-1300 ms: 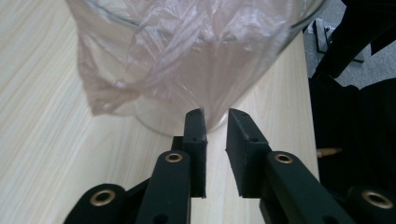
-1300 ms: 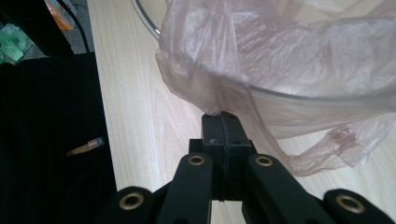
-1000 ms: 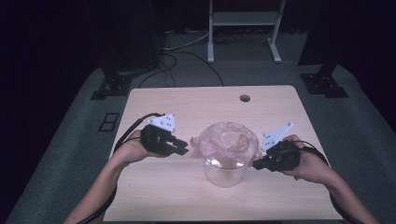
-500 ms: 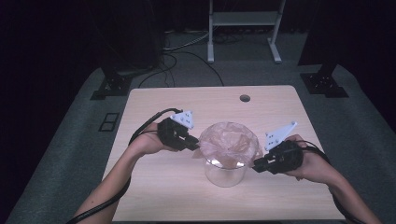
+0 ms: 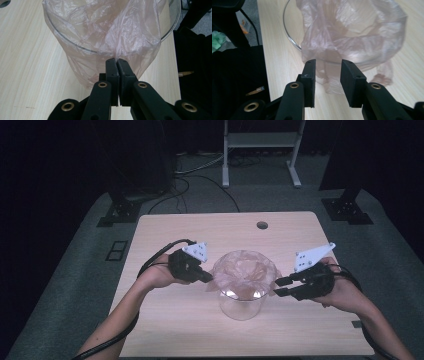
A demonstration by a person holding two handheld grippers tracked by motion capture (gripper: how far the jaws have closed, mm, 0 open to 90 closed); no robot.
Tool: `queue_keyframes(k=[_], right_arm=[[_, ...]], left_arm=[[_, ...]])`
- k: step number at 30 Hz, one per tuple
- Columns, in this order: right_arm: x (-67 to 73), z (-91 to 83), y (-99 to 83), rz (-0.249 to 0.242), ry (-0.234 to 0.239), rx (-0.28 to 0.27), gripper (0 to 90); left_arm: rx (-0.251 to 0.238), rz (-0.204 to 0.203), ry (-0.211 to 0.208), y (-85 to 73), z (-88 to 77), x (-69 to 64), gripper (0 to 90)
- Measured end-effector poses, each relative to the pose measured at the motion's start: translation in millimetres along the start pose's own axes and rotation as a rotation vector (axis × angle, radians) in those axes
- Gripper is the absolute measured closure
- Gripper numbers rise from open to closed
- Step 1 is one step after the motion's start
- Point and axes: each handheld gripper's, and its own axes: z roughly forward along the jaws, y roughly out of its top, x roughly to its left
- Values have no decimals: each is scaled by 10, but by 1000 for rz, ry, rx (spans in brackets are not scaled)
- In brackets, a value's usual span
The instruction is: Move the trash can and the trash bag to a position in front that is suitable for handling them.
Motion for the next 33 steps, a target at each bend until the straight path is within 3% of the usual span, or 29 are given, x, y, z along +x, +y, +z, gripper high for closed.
queue_keyframes(k=[4, 9, 11, 13, 16, 20, 22, 26, 28, 30, 33], right_arm=[[-37, -31, -4, 0, -40, 9, 648], [-79, 68, -19, -14, -58, 37, 652], [-79, 108, -17, -20, -60, 46, 692], [-77, 107, -9, -13, -55, 38, 805], [-56, 106, 3, -18, -44, 53, 900], [7, 109, 15, -32, -14, 68, 897], [38, 103, 18, -26, 18, 60, 787], [74, 97, 25, -40, 68, 55, 698], [87, 119, 35, -47, 68, 60, 670], [99, 140, 46, -56, 63, 61, 679], [103, 146, 64, -54, 31, 63, 817]], left_arm=[[-5, -4, 1, -8, -2, 3, 876], [-9, -4, -4, -14, 18, 9, 877], [-8, -5, -7, -15, 20, 7, 877], [-15, -12, -17, -24, 17, 4, 878], [-31, -18, -28, -36, -2, -9, 882], [-60, -22, -45, -49, -49, -54, 886], [-60, -21, -45, -50, -56, -76, 886], [-59, -16, -47, -46, -58, -94, 885], [-60, -15, -50, -40, -46, -102, 885], [-60, -11, -54, -35, -32, -112, 885], [-69, -11, -65, -34, -17, -131, 886]])
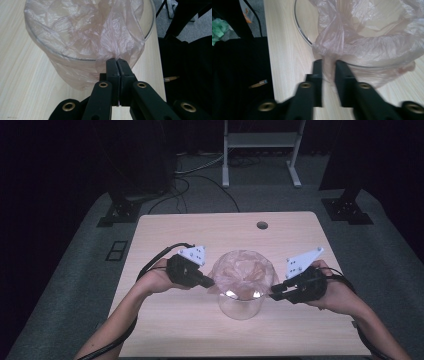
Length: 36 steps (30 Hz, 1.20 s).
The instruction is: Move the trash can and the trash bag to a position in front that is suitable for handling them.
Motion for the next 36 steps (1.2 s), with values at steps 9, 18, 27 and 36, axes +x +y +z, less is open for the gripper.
queue_keyframes(k=[9, 18, 27, 36], right_arm=[[67, 53, -11, -3, 37, 32, 900], [109, 323, -19, -1, 86, 90, 900], [162, 330, 16, -18, 91, 112, 900], [213, 594, -62, -37, 76, 242, 900]], left_arm=[[-42, 0, -43, -77, -8, -134, 894], [-43, -12, -83, -201, 182, -213, 896], [18, 16, -58, -184, 245, -244, 896], [63, 39, -64, -162, 291, -307, 895]])
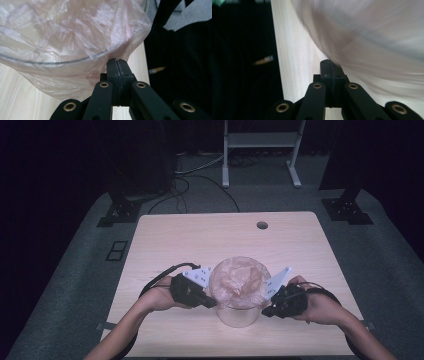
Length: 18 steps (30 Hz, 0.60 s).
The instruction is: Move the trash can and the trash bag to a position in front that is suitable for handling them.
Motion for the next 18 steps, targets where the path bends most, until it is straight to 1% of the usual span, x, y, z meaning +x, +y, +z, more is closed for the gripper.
queue_keyframes(k=[1, 2, 3, 5, 7, 8, 9, 11, 12, 14, 15, 17, 18], right_arm=[[5, 91, -16, 3, 17, 15, 900], [6, 125, -28, -2, 13, 17, 900], [3, 118, -36, 3, 17, 0, 900], [-10, 17, -65, 16, 52, -72, 900], [-4, -124, -101, 28, 45, -115, 900], [4, -203, -126, 29, 44, -141, 863], [17, -277, -145, 33, 37, -166, 851], [37, -389, -169, 27, 20, -191, 774], [50, -436, -175, 24, 0, -205, 756], [59, -482, -173, 24, -11, -221, 723], [61, -497, -168, 21, -26, -231, 717], [74, -511, -146, 9, -52, -233, 699], [81, -507, -132, 17, -57, -241, 694]], left_arm=[[5, -1, 1, -11, 15, 0, 896], [-2, -3, -3, -19, 17, 2, 895], [-5, -5, -4, -24, 11, 4, 894], [-8, -3, 7, -15, -15, 7, 894], [-8, 4, 11, 9, -56, 5, 893], [-7, 8, 18, 20, -70, 8, 893], [-5, 3, 17, 27, -77, 11, 893], [3, 5, 20, 38, -77, 21, 889], [4, 5, 20, 39, -77, 20, 888], [3, 1, 21, 36, -76, 19, 887], [4, -1, 23, 34, -76, 19, 886], [5, -2, 27, 36, -80, 24, 886], [4, -6, 33, 40, -79, 31, 885]])
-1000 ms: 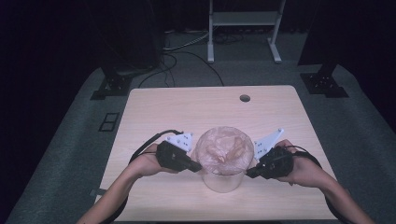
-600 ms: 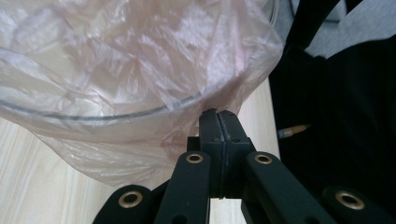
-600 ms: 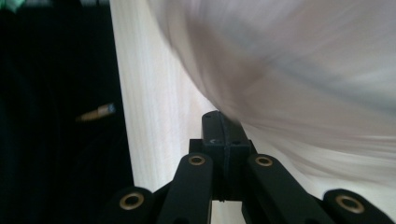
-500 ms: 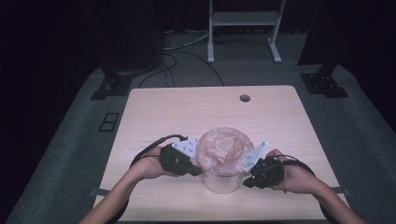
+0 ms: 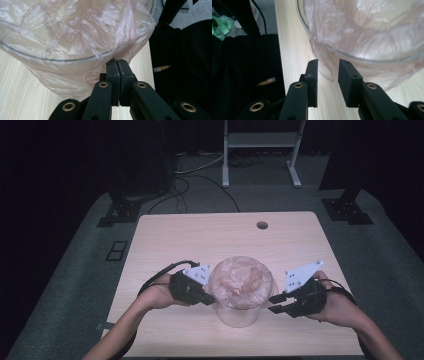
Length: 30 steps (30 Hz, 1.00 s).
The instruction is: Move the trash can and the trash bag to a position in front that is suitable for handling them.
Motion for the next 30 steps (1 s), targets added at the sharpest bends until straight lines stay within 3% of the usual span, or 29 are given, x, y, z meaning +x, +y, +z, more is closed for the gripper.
queue_keyframes(k=[5, 8, 10, 15, 17, 21, 26, 28, 30], right_arm=[[29, 108, 57, -27, -48, 19, 775], [8, 146, 81, -24, -97, 29, 900], [-15, 165, 92, -17, -111, 37, 900], [-6, 171, 56, -7, -81, 36, 900], [-4, 207, 27, 2, -65, 49, 900], [-8, 262, 20, 5, -49, 53, 900], [20, 291, 73, -17, -45, 80, 900], [52, 289, 95, -24, -25, 82, 900], [75, 310, 111, -37, -37, 93, 900]], left_arm=[[-21, -9, 14, 14, 6, 52, 887], [-34, -14, 20, 32, 5, 80, 892], [-48, -14, 17, 45, -17, 84, 894], [-76, 2, 9, 27, -59, -6, 895], [-55, 5, 1, -7, -5, -30, 895], [-59, 0, -4, -35, 75, -39, 896], [-16, 23, 8, 11, 105, -49, 897], [-3, 18, 3, -3, 144, -37, 897], [2, 17, 0, -5, 155, -31, 897]])
